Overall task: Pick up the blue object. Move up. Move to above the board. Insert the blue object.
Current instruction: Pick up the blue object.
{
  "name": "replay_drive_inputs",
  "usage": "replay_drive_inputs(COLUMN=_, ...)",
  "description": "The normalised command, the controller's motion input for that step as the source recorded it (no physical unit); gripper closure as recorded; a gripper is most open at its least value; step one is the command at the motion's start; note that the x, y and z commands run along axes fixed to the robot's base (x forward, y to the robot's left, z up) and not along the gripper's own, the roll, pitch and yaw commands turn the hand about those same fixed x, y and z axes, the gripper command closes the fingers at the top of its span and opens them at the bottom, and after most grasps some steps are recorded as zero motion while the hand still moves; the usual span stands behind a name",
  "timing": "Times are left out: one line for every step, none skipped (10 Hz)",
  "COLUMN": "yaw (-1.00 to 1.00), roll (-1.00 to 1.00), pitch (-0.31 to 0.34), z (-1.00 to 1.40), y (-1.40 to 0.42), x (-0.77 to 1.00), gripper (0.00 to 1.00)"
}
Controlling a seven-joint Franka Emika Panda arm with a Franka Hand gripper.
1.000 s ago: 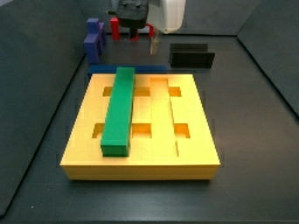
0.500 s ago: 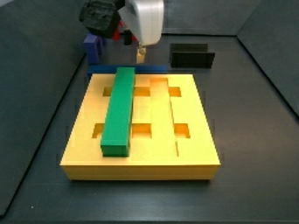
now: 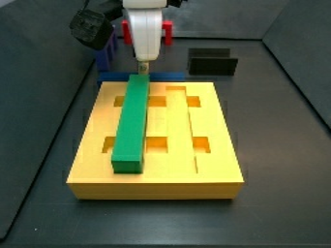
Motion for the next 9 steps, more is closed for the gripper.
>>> replay_drive_inputs(yaw=-0.16, roll=0.08, pitch=0.000, z=-0.23, y=0.03, x=-0.08, gripper=0.00)
replay_drive_inputs(yaw=-0.14, roll=0.10, pitch=0.000, z=-0.24, y=0.05, x=-0.07, gripper=0.00)
replay_drive_inputs(yaw=-0.19, roll=0.09, pitch=0.000, z=-0.20, y=0.05, x=-0.09, gripper=0.00)
replay_drive_inputs(yaw=-0.29, roll=0.05, pitch=0.000, z=-0.15, y=0.09, x=-0.17, gripper=0.00)
replay_drive_inputs(yaw=-0.30, roll=0.00, pitch=0.000, z=-0.13, y=0.12, x=-0.15, gripper=0.00)
replay_drive_inputs(yaw=-0.23, roll=0.00, pitch=0.000, z=-0.14, y=0.07, x=0.00, gripper=0.00)
replay_drive_inputs(yaw=-0.26, roll=0.00, pitch=0.000, z=-0.14, y=0.05, x=0.00, gripper=0.00)
replay_drive_inputs(yaw=-0.21, roll=0.00, pitch=0.000, z=-0.13, y=0.03, x=0.04, gripper=0.00)
replay_drive_inputs(yaw=-0.21, roll=0.00, pitch=0.000, z=-0.16, y=0.02, x=0.07, gripper=0.00)
